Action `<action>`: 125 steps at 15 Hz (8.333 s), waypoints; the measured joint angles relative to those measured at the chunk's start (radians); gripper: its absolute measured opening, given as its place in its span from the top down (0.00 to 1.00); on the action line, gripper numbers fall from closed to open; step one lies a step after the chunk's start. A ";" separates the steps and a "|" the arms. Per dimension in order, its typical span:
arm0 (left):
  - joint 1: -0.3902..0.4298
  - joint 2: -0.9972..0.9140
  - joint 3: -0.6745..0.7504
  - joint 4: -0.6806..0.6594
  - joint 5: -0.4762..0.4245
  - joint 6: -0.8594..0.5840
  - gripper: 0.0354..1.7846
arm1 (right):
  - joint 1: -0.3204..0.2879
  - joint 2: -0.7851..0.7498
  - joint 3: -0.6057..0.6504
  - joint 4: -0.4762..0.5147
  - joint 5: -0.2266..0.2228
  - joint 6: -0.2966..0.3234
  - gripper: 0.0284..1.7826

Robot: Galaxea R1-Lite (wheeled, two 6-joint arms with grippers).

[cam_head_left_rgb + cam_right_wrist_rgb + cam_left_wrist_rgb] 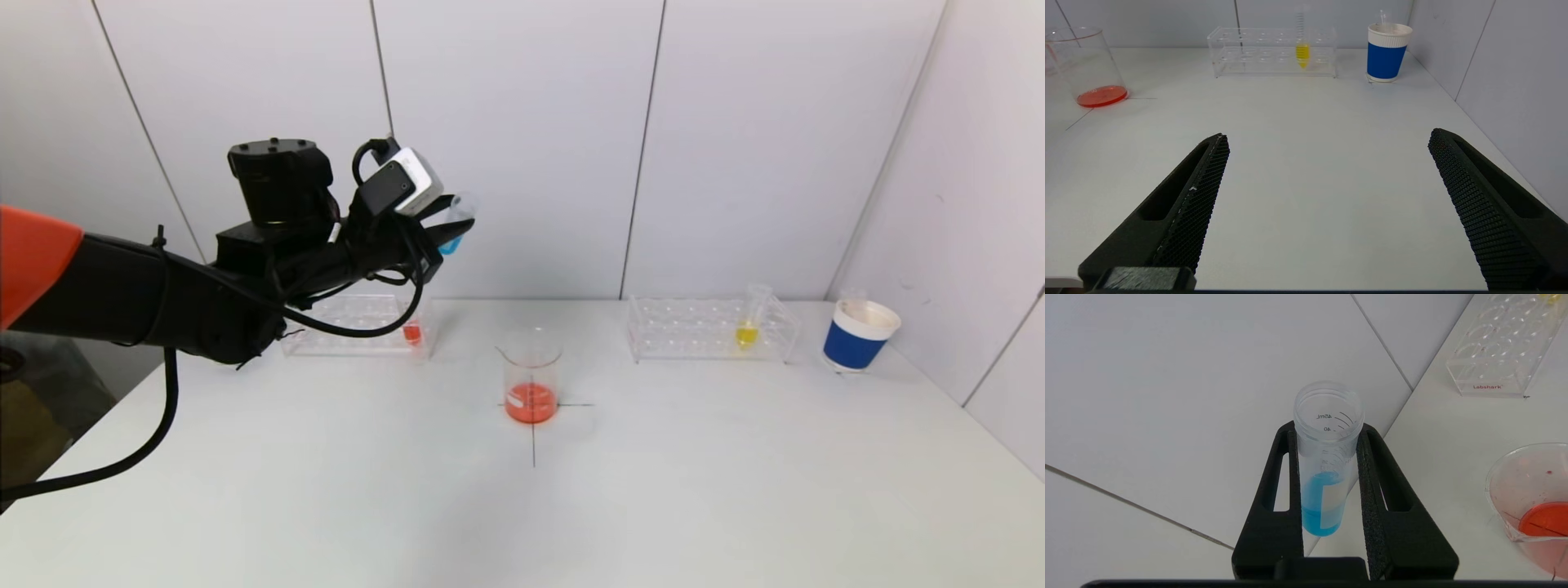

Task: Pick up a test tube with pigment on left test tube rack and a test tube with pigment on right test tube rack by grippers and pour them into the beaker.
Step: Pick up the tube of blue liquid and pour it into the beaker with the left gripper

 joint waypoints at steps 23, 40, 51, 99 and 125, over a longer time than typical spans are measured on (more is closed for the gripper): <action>-0.081 0.150 0.049 -0.036 -0.039 0.535 0.78 | 0.000 0.000 0.000 0.000 0.000 0.000 0.01; -0.092 0.161 0.066 -0.156 -0.124 0.669 0.78 | 0.000 0.000 0.000 0.000 0.000 0.000 0.01; -0.091 0.169 0.151 -0.314 -0.201 0.669 0.78 | 0.000 0.000 0.000 0.000 0.000 0.000 0.01; -0.051 0.220 0.057 -0.181 -0.209 0.993 0.78 | 0.000 0.000 0.000 0.000 0.000 0.000 0.01; -0.070 0.194 -0.027 -0.013 -0.173 1.230 0.78 | 0.000 0.000 0.000 0.000 0.000 0.000 0.01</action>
